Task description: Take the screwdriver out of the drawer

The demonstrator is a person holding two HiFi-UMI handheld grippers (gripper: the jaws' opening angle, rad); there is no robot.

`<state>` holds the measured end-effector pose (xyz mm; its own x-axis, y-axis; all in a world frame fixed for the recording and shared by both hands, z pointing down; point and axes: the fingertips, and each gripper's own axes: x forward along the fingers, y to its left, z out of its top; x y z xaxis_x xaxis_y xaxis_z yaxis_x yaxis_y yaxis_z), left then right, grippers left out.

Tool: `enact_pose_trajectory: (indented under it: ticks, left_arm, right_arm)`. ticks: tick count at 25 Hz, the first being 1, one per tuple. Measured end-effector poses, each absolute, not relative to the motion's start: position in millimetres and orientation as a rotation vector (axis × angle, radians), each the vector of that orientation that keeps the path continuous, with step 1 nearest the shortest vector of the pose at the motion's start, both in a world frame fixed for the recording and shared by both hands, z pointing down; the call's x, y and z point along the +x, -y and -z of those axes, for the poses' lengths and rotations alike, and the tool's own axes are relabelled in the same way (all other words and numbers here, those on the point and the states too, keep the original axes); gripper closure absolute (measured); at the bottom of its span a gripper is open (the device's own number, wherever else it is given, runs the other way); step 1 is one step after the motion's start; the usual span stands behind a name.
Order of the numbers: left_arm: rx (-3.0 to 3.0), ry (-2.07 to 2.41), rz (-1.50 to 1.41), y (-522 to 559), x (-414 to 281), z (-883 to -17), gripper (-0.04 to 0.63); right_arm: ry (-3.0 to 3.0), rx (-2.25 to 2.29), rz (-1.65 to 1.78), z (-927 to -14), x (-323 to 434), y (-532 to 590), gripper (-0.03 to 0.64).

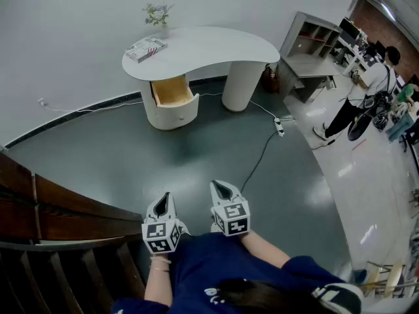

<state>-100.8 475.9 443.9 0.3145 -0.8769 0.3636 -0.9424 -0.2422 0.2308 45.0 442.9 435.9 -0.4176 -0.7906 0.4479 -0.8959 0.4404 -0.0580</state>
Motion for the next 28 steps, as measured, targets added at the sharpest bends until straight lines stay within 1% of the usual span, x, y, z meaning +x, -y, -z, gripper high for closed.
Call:
enact_pose_trajectory:
  ticks: [10,17,23,28]
  left_arm:
    - [2.199,1.620,-0.219,-461,-127,-450,0.591]
    - [2.222,1.597,-0.248,-438,-143,-458,0.591]
    - [2.268,1.552,-0.245,-418,-143,-458,0.591]
    - [2.257,1.532,-0.278,-409,-157,-466,0.591]
  right_arm:
    - [2.249,1.536,-0.502,-466,46,-433,0.611]
    - [2.246,1.564,-0.497,-475,27,-416,0.611]
    - [2.200,1.638,-0.549,-482,28,-402,0.609]
    - [2.201,1.631,-0.562,-488,10,-399,0.609]
